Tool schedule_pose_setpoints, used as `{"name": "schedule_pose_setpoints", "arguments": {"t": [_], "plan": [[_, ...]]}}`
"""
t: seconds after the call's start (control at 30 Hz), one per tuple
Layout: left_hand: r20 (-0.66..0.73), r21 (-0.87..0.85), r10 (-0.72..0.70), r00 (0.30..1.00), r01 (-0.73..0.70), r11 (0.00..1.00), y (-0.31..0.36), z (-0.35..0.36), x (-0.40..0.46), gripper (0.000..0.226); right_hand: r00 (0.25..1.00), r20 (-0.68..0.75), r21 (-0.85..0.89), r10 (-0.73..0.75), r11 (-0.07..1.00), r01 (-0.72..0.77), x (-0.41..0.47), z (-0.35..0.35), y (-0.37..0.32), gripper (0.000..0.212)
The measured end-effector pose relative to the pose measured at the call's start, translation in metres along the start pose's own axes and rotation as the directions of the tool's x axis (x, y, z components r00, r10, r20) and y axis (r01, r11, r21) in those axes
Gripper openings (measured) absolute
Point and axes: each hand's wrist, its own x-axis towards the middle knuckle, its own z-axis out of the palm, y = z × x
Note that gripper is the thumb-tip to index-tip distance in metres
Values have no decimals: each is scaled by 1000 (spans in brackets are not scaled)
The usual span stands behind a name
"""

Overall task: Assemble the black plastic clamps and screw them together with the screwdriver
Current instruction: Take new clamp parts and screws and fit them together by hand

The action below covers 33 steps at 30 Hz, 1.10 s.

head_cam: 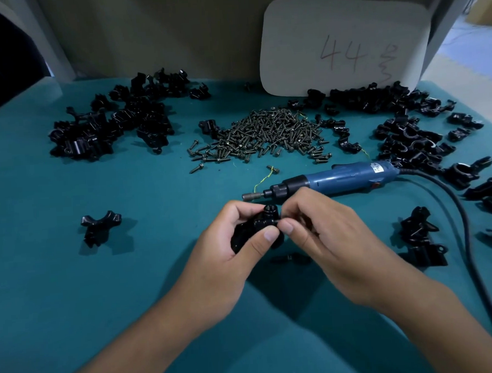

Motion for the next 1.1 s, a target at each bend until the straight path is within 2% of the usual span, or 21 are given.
{"name": "schedule_pose_setpoints", "arguments": {"t": [0.2,0.33,0.43,0.6,0.67,0.8,0.9,1.0,1.1], "plan": [[-35,74,16,999,-13,997,-1,-1,1,25,997,31,166,71,983,-76,0,-3,-1,22],[-18,164,34,999,-31,986,0,0,-3,26,996,64,116,57,991,-64,-1,1,-4,34],[-16,216,46,999,-41,975,0,0,-5,28,992,66,36,106,993,-108,-1,3,-3,44],[0,203,46,999,-45,978,-3,0,-4,28,986,24,61,162,985,-163,-3,5,-4,52],[-3,194,43,999,-41,980,-3,0,-4,27,992,33,7,125,992,-125,-3,2,-6,49],[-38,152,44,998,-38,988,-2,-1,-1,25,997,31,-29,64,998,-63,-4,-4,-4,24],[-30,154,38,999,-33,988,-2,-1,-3,23,998,60,-14,28,1000,-27,-4,-4,-4,18],[-24,196,49,999,-43,980,-2,-1,-4,24,996,84,2,23,1000,-23,-2,-3,-6,28],[-13,237,61,998,-56,970,-3,0,-4,25,993,75,33,88,995,-91,-2,-3,-6,46]]}}
